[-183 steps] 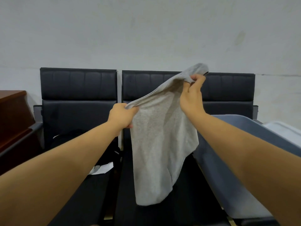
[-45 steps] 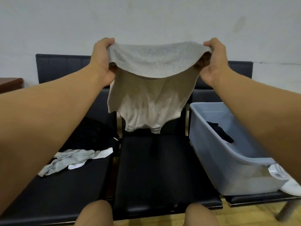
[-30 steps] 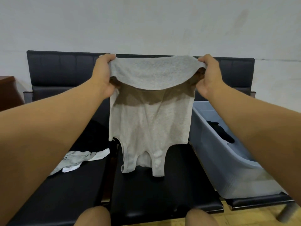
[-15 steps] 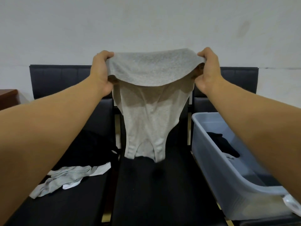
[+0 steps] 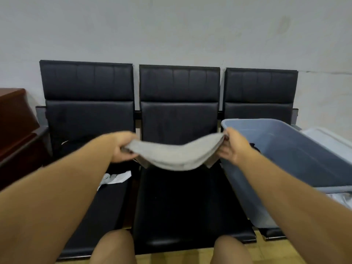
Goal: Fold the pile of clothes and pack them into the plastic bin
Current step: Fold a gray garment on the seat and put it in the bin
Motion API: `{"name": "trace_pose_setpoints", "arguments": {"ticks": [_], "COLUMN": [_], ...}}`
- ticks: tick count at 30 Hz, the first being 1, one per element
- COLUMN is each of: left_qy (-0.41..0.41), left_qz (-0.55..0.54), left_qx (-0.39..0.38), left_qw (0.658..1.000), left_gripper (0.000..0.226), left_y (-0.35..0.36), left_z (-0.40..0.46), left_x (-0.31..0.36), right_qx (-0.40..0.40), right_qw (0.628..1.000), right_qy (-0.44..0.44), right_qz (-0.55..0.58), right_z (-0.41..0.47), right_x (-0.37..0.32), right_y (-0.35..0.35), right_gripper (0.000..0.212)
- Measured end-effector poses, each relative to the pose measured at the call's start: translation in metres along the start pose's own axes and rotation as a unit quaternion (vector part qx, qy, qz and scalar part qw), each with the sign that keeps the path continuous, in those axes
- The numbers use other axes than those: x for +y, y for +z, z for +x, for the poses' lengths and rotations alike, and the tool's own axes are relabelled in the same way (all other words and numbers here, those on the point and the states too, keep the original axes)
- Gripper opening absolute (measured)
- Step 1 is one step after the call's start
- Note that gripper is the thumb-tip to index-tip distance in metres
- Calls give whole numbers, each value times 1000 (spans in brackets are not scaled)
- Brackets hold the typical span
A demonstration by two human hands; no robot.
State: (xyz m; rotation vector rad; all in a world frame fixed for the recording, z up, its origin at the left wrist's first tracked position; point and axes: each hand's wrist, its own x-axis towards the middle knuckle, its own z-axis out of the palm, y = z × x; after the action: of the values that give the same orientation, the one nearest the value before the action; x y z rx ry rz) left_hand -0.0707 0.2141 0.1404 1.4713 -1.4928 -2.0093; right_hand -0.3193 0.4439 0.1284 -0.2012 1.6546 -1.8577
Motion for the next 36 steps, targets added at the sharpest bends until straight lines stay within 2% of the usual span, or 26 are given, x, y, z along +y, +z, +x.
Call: {"name": "trace_pose_setpoints", "arguments": {"ticks": [3, 6, 10, 13, 17, 21, 30, 36], "left_qy": [-74, -107, -93, -46, -17, 4, 27, 0], "left_qz": [34, 1, -53, -135, -263, -351, -411, -412], "left_qx": [-18, 5, 66, 70, 47, 61, 128, 117], "left_qw": [997, 994, 992, 987, 964, 934, 902, 903], "left_gripper": [15, 21, 22, 28, 21, 11, 14, 16], "left_y": [-5, -11, -21, -16, -7, 2, 6, 26], "left_z": [5, 6, 15, 20, 30, 55, 172, 281], "left_x": [-59, -94, -104, -98, -93, -93, -90, -107], "right_qx": [62, 122, 203, 237, 225, 200, 195, 132], "right_qw": [996, 988, 971, 957, 954, 953, 950, 964], "right_qy": [66, 81, 51, 37, 35, 45, 74, 142], "right_qz": [10, 48, 118, 161, 195, 224, 232, 181], "right_z": [-10, -23, -34, -33, -24, 0, 117, 227], "right_x": [58, 91, 98, 95, 93, 99, 122, 156], "right_y": [-26, -45, -51, -45, -28, -14, 13, 33], "right_gripper": [11, 22, 17, 14, 15, 16, 20, 32]}}
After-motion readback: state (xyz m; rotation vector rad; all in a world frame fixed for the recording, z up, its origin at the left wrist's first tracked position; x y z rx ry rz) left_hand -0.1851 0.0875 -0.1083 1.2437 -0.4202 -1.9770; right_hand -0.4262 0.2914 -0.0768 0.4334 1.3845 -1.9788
